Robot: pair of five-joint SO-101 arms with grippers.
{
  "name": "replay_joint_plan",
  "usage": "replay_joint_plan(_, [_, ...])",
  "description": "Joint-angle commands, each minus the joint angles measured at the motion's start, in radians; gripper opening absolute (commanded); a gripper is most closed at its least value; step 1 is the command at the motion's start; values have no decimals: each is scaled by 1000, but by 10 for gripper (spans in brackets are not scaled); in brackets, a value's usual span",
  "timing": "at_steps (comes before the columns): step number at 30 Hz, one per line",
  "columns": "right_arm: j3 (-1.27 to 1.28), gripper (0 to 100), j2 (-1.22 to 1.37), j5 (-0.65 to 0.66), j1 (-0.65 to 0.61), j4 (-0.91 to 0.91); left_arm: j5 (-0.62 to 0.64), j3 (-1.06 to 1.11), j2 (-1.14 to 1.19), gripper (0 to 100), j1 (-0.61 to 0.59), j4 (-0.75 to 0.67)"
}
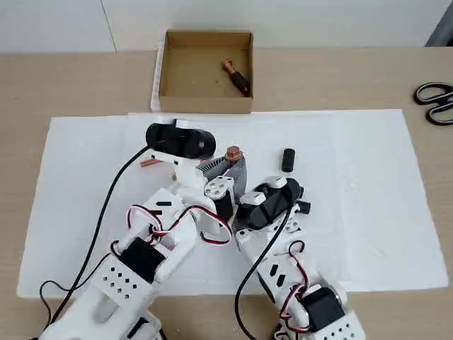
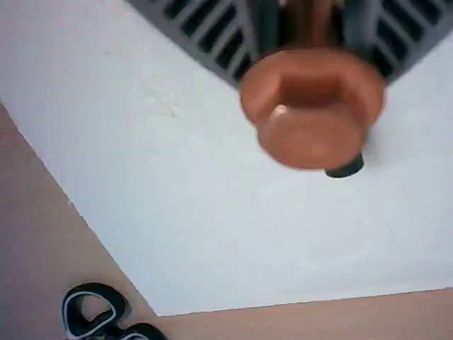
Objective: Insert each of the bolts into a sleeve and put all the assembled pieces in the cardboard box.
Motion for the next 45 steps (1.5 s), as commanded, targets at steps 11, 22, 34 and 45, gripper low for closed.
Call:
replay_joint_plan(11, [-8,4,-2,-6,-2,-27,-44,-7,-28,6,58,66])
replay_joint_plan(22, [-8,4,-2,-6,-2,-27,-44,1,-26,6,61,143])
replay_joint_plan(34, [-8,4,-2,-6,-2,-27,-44,50,-26,6,106,141])
replay_joint_plan(45, [-8,4,-2,-6,-2,-27,-44,51,-28,152,106,187])
